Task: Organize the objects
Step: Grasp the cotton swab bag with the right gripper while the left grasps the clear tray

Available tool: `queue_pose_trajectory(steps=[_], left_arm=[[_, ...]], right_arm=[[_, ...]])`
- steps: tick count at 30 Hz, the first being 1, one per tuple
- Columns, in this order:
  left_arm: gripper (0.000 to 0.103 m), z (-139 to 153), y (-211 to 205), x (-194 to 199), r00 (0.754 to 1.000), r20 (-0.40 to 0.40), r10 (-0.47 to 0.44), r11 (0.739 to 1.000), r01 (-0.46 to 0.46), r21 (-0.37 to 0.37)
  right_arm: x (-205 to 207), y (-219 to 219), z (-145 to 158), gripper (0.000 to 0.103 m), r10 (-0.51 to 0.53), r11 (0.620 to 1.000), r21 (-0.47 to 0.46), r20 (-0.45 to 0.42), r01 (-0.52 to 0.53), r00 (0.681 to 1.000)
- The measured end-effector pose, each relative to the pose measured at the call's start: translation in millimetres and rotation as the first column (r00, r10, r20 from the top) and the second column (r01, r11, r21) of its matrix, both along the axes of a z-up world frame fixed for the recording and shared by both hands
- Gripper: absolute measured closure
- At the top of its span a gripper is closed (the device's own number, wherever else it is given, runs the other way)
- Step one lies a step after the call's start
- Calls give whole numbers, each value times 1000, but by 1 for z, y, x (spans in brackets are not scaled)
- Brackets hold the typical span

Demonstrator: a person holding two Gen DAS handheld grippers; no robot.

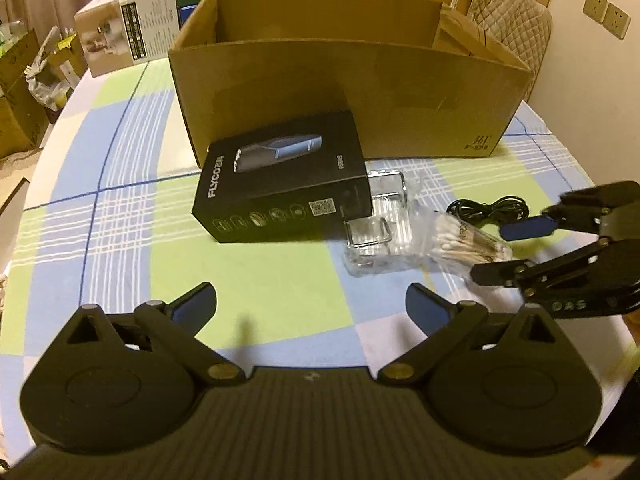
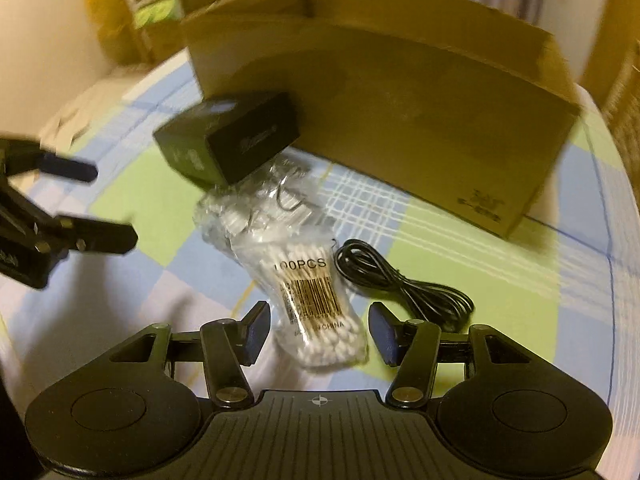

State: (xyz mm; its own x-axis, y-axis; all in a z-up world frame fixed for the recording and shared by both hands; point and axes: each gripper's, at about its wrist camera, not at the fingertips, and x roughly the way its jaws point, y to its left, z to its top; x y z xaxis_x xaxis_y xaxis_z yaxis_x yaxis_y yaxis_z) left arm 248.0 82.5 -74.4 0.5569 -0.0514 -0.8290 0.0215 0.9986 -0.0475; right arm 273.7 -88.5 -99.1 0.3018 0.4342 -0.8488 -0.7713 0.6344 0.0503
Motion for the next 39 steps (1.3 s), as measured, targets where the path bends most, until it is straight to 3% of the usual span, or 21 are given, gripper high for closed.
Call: queue_pose_trajectory(steps=[3, 8, 9, 11, 15, 18, 23, 26, 29, 39], left_arm=[[4, -6, 1, 4, 1000, -7, -1, 1000, 1, -13], [4, -15, 0, 10, 1000, -26, -9, 999, 8, -45], [4, -16, 0, 12, 1000, -26, -11, 999, 10, -52], [4, -18, -3, 15, 1000, -23, -10, 998, 8, -65], [7, -22, -12, 24, 1000, -6, -19, 995, 18, -94], [17, -27, -17, 33, 1000, -1, -15, 991, 15, -133], [37, -31, -28, 47, 1000, 12, -10, 991, 12, -137], [60, -33, -33, 51, 1000, 6, 2, 991, -2, -134], [71, -35, -36, 48, 1000, 1, 0, 992, 0, -123], [72, -20, -44, -11, 995, -76, -58, 994, 51, -95]], right_arm=[[5, 8, -12, 50, 37, 999, -37, 3, -37, 999], [11, 13, -15, 52, 46, 999, -20, 0, -46, 999], [11, 13, -15, 56, 45, 999, -18, -4, -45, 999], [11, 13, -14, 73, 49, 999, -19, -2, -49, 999], [12, 3, -9, 79, 3, 1000, -4, -38, -3, 999], [10, -6, -8, 80, -35, 999, -4, -44, 34, 998], [8, -19, -5, 80, -91, 996, 1, -57, 92, 994], [8, -21, -5, 80, -112, 994, 0, -55, 112, 992], [8, -24, -4, 80, -127, 992, 1, -59, 128, 990], [-12, -35, 1, 80, -208, 977, 28, -111, 212, 972]])
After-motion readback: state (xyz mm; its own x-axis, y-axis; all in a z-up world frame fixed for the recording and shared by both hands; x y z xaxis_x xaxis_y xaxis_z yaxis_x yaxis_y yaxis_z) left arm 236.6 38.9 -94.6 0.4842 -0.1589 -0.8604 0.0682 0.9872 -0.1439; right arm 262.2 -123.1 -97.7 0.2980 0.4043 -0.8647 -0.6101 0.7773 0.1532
